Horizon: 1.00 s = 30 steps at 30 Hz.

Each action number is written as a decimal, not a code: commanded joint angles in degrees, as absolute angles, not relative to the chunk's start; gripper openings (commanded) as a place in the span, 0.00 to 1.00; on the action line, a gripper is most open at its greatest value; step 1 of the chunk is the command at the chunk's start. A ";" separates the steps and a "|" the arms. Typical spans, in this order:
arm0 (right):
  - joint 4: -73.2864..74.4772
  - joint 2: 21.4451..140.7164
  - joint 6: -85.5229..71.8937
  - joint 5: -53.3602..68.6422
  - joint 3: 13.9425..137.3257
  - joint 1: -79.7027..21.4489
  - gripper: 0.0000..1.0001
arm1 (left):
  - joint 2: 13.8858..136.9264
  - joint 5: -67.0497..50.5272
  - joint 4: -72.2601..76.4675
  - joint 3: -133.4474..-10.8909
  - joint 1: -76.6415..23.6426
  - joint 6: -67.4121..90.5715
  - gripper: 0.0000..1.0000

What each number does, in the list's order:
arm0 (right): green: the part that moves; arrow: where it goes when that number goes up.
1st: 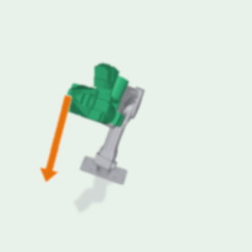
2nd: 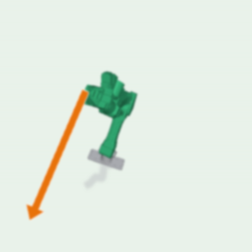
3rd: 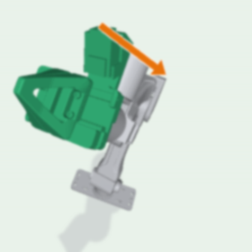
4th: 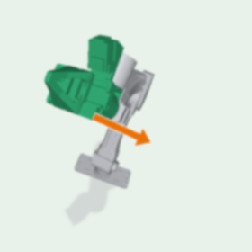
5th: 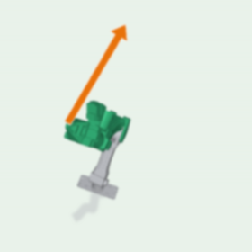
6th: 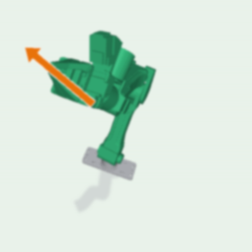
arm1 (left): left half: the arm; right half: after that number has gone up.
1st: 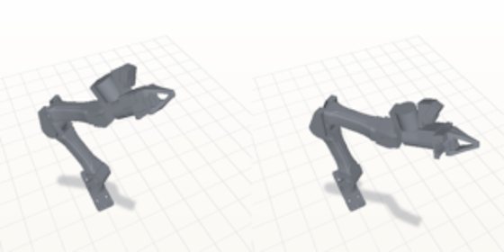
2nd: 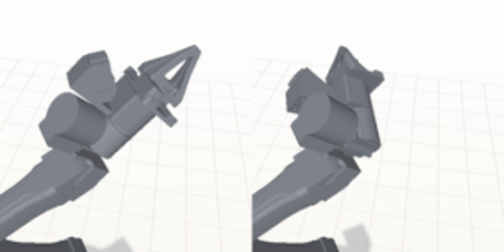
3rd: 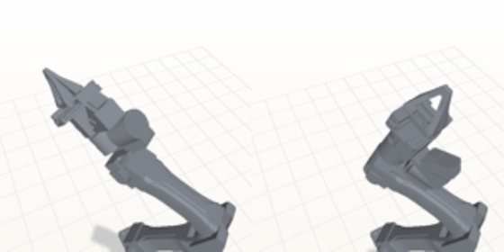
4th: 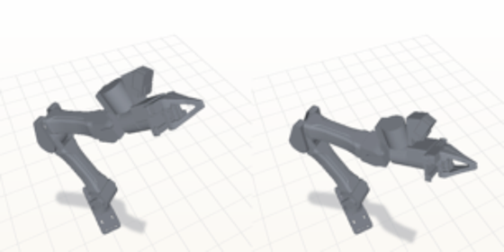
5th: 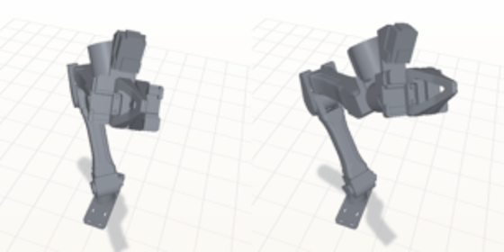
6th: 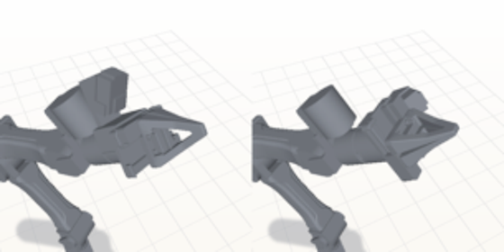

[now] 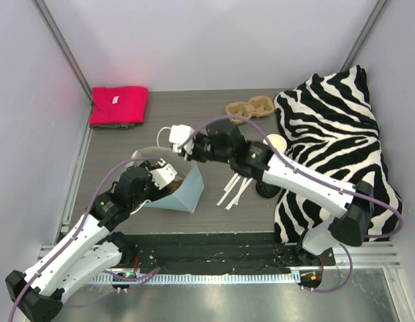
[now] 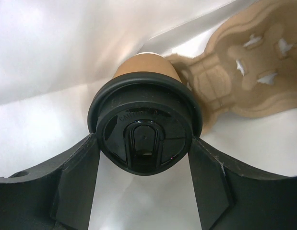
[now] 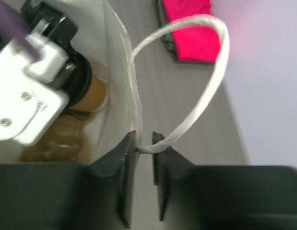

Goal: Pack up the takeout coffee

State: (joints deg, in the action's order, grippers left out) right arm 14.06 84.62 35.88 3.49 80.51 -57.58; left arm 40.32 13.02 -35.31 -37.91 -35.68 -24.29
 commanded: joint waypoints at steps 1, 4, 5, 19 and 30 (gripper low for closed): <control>26.88 90.50 21.47 15.95 93.59 -51.51 0.44 | 38.67 12.04 -33.14 -37.27 -35.77 -25.84 0.29; 32.25 93.07 19.78 21.35 98.52 -49.66 0.54 | 39.20 11.87 -33.05 -37.27 -35.77 -26.02 0.29; 32.86 94.47 18.73 22.75 99.22 -49.66 0.55 | 39.29 11.60 -33.05 -37.44 -35.77 -25.93 0.29; 38.58 100.10 19.51 24.10 101.86 -49.66 0.08 | 41.75 12.04 -31.82 -40.86 -35.77 -24.79 0.29; 29.62 96.24 24.60 10.64 99.05 -51.23 0.01 | 45.08 8.97 -38.84 -54.92 -35.77 -25.05 0.29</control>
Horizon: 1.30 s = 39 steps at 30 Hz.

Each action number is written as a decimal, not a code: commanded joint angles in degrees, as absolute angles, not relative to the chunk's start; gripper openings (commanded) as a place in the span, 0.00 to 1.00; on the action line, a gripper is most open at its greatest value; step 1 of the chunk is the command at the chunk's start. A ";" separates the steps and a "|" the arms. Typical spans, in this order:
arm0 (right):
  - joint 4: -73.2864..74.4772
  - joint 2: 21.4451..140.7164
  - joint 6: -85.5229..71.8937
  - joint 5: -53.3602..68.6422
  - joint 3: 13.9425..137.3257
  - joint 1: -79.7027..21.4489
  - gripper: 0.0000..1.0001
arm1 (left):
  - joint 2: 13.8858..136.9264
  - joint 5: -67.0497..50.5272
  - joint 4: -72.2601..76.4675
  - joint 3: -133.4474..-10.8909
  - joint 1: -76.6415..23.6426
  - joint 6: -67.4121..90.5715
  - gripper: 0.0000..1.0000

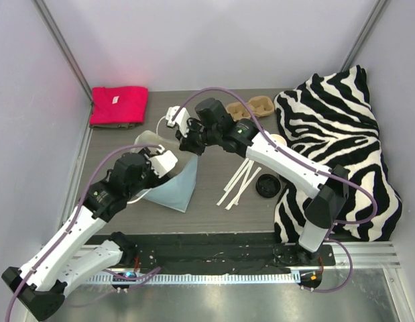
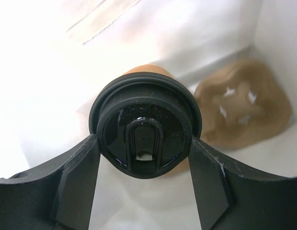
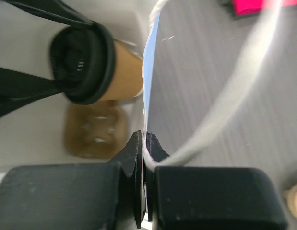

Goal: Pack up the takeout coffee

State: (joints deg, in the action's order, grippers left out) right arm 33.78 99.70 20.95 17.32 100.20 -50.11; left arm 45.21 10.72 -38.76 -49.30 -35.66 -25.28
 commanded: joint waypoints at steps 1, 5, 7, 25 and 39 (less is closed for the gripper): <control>29.10 95.89 25.13 10.11 98.70 -51.59 0.01 | 45.70 8.96 -39.28 -55.45 -35.77 -24.79 0.29; 25.85 93.87 27.33 7.30 95.81 -52.73 0.01 | 47.28 10.02 -40.78 -57.13 -35.77 -23.21 0.29; 24.27 92.46 29.09 4.93 94.31 -53.52 0.01 | 47.98 10.72 -41.66 -58.26 -35.77 -21.10 0.29; 21.71 91.23 32.25 3.09 91.41 -54.84 0.01 | 54.59 8.88 -42.45 -58.89 -35.77 -9.49 0.31; 15.38 89.74 37.01 0.44 86.22 -51.59 0.01 | 53.96 4.04 -51.50 -65.38 -33.75 -3.97 0.33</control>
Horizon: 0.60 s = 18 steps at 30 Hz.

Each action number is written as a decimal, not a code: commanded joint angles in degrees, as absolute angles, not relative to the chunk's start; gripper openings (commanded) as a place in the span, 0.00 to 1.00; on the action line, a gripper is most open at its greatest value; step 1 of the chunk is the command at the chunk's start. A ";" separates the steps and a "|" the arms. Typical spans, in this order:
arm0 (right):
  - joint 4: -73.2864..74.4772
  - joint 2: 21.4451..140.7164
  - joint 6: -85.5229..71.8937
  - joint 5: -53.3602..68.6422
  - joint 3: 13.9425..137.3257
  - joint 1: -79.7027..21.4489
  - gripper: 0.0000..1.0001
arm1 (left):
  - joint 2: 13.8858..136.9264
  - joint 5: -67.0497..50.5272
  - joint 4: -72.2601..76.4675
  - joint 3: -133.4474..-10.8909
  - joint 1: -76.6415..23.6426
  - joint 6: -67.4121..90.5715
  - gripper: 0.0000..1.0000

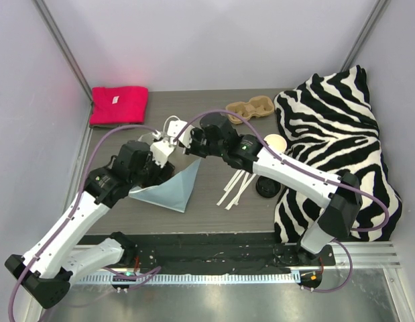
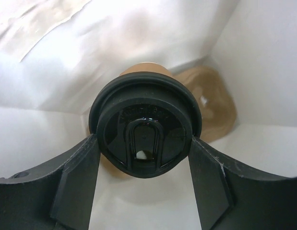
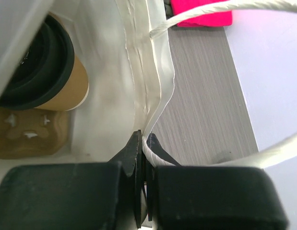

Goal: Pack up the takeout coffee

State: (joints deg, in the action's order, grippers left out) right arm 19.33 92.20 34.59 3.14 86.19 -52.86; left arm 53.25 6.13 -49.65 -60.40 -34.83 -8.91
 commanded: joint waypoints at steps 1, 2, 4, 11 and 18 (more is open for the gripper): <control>15.64 89.56 36.13 0.96 86.31 -51.59 0.01 | 54.23 3.26 -51.59 -65.91 -33.40 -1.69 0.33; 16.69 89.56 35.60 1.23 86.74 -51.50 0.01 | 54.58 2.21 -51.77 -66.44 -32.44 -0.80 0.32; 17.57 89.65 34.90 1.06 87.10 -51.59 0.01 | 54.23 -1.48 -51.42 -66.62 -31.56 1.22 0.32; 19.51 90.26 31.73 2.72 88.77 -50.54 0.01 | 53.17 -1.59 -47.90 -65.48 -31.11 2.02 0.30; 20.57 91.23 29.36 4.30 92.11 -51.68 0.01 | 55.89 0.62 -43.69 -63.99 -31.20 4.21 0.26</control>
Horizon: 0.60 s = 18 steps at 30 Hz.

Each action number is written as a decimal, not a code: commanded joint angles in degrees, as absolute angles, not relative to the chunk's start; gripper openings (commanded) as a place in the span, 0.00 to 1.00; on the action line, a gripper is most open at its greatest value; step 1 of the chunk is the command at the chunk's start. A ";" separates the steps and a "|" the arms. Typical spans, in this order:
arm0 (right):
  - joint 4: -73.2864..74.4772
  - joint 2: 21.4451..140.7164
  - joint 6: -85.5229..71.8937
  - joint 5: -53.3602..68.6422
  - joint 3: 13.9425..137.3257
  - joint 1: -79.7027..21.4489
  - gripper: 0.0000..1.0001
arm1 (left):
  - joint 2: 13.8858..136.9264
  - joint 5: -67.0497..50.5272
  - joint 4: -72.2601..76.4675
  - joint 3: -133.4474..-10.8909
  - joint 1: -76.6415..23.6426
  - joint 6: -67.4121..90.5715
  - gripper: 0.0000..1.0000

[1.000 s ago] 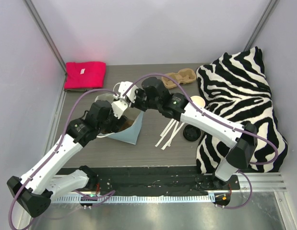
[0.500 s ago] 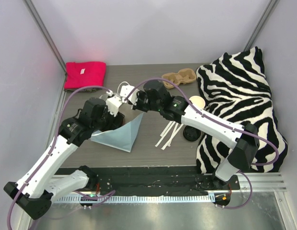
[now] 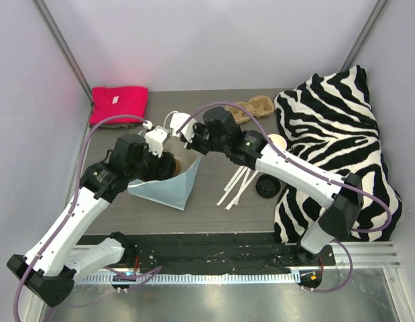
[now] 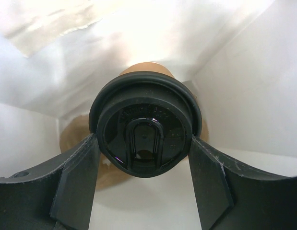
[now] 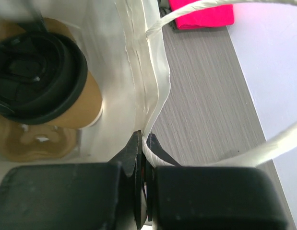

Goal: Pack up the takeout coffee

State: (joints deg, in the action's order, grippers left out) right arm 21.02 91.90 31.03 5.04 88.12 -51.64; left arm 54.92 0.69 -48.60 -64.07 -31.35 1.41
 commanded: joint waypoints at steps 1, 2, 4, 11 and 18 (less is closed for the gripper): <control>20.74 91.14 29.27 4.39 92.11 -52.46 0.01 | 56.33 0.18 -42.55 -63.64 -31.20 4.22 0.25; 20.83 91.06 29.18 4.39 91.85 -52.82 0.01 | 56.86 0.18 -41.93 -63.11 -31.20 4.22 0.24; 21.09 90.70 28.57 4.31 91.23 -53.78 0.01 | 57.22 0.18 -39.04 -62.14 -31.20 3.87 0.23; 21.71 90.09 26.90 1.67 90.18 -55.46 0.01 | 57.48 -2.64 -33.31 -59.33 -31.11 5.53 0.23; 19.08 88.42 27.68 -6.50 86.58 -57.21 0.01 | 56.34 -1.15 -31.90 -60.72 -31.11 8.96 0.24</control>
